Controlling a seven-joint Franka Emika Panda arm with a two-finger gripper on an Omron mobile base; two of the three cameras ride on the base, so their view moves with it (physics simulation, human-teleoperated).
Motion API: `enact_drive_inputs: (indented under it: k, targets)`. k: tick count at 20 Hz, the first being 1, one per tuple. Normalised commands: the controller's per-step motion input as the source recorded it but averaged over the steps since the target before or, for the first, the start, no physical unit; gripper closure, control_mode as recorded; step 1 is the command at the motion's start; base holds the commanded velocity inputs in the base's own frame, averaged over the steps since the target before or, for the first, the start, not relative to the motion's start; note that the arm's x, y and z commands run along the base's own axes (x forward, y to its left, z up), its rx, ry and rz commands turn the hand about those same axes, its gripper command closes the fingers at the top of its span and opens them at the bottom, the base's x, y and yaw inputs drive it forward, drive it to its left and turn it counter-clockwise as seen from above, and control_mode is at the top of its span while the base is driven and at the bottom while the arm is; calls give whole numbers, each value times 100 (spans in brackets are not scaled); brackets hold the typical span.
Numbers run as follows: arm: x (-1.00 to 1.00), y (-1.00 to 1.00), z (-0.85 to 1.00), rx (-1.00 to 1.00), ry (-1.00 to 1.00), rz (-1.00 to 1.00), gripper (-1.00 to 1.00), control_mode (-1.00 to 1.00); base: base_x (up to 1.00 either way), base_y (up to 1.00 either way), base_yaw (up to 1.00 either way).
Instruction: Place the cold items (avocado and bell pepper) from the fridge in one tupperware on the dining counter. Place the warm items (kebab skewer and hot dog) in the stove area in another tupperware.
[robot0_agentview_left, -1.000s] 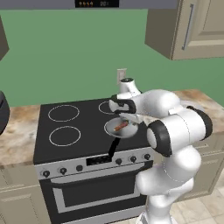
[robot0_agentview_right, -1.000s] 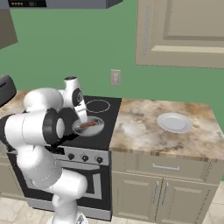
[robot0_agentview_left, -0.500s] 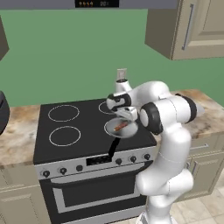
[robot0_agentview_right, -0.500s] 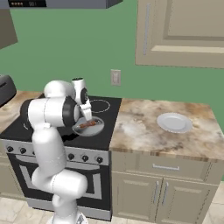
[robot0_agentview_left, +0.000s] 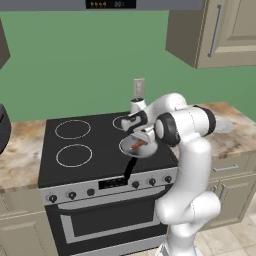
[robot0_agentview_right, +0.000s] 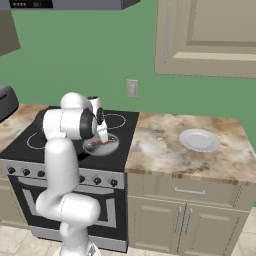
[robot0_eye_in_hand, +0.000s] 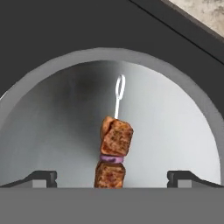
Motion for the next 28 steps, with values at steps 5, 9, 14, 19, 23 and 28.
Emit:
enact_drive_inputs:
  k: [5, 9, 14, 19, 23, 28]
  targets:
    - [3, 0, -18, 0, -2, 4, -100, -100, 0, 0, 0]
    - [0, 0, -23, 0, 0, 0, -100, -100, 0, 0, 0]
    - [0, 0, -17, 0, 0, 0, 100, -100, 0, 0, 0]
    - [0, 0, -1, 0, 0, 0, 100, -100, 0, 0, 0]
    - [-14, 0, 7, 0, -1, -2, 100, -100, 0, 0, 0]
    - [-60, -9, 46, 3, -2, -17, 100, -100, 0, 0, 0]
